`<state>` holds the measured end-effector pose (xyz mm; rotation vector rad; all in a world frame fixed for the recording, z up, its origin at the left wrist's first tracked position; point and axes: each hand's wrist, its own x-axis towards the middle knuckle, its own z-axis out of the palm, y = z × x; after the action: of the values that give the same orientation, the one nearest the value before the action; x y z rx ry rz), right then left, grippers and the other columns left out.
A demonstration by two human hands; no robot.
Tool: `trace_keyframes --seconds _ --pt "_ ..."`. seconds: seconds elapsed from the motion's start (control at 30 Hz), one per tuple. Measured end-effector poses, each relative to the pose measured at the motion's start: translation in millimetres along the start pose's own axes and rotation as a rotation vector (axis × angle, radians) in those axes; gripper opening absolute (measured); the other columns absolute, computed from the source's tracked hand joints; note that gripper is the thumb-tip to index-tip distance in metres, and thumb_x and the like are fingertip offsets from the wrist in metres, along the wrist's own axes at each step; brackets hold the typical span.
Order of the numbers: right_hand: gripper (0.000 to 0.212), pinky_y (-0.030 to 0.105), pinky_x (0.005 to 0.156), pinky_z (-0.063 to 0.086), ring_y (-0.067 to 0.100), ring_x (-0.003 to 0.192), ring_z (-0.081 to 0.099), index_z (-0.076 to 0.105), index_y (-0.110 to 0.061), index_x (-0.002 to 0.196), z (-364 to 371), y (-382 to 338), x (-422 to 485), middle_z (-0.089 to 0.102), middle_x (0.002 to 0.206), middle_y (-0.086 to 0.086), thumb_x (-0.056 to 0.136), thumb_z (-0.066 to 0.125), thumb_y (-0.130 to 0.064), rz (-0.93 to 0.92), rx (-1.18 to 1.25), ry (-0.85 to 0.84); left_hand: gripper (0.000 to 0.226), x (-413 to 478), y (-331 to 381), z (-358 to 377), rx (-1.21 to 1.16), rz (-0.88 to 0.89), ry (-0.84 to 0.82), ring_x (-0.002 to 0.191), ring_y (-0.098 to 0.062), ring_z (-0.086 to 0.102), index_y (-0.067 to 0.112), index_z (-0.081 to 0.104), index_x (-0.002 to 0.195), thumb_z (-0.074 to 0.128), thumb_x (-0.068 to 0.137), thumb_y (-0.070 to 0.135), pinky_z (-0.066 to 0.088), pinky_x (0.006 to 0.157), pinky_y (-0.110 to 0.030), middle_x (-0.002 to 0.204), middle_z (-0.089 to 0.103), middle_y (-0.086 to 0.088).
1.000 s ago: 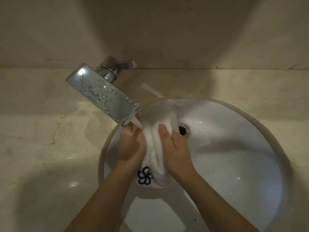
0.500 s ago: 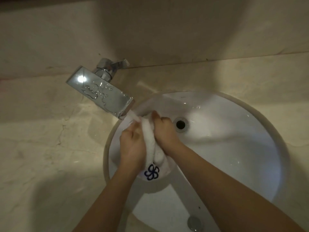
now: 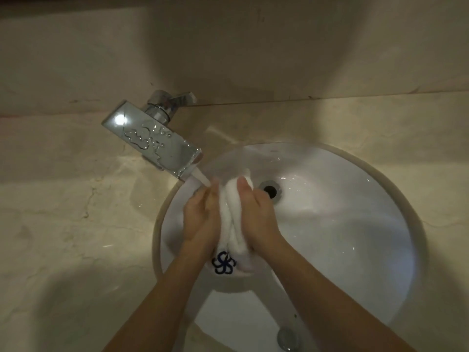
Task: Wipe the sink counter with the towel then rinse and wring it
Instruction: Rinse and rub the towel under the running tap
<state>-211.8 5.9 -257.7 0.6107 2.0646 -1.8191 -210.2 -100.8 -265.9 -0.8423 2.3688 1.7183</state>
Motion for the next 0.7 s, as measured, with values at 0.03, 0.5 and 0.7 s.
trace_keyframes --seconds 0.03,0.5,0.7 --pt "0.062 0.044 0.067 0.052 0.014 0.068 0.059 0.062 -0.001 0.079 1 -4 8 0.068 0.075 0.017 0.106 0.045 -0.055 0.029 -0.004 -0.012 0.038 -9 -2 -3 0.007 0.037 -0.005 0.096 -0.021 0.073 0.014 0.074 0.097 0.051 0.103 0.043 0.057 0.087 -0.037 0.095 0.078 -0.004" --pt "0.047 0.047 0.103 0.051 0.037 0.114 0.072 0.08 -0.008 0.113 -46 17 15 0.074 0.122 0.022 0.092 0.059 -0.045 0.427 0.708 -0.293 0.046 -7 22 -29 -0.658 -0.667 -0.485 0.109 -0.031 0.074 0.012 0.078 0.114 0.056 0.097 0.049 0.051 0.098 -0.044 0.116 0.076 -0.019" --pt "0.036 0.035 0.082 0.06 0.021 0.098 0.078 0.075 -0.017 0.101 -39 -1 24 0.082 0.093 -0.002 0.093 0.07 -0.051 0.16 0.201 -0.194 0.041 -2 9 -18 -0.422 -0.353 -0.187 0.098 -0.03 0.077 0.011 0.067 0.125 0.065 0.095 0.039 0.063 0.081 -0.041 0.105 0.08 -0.014"
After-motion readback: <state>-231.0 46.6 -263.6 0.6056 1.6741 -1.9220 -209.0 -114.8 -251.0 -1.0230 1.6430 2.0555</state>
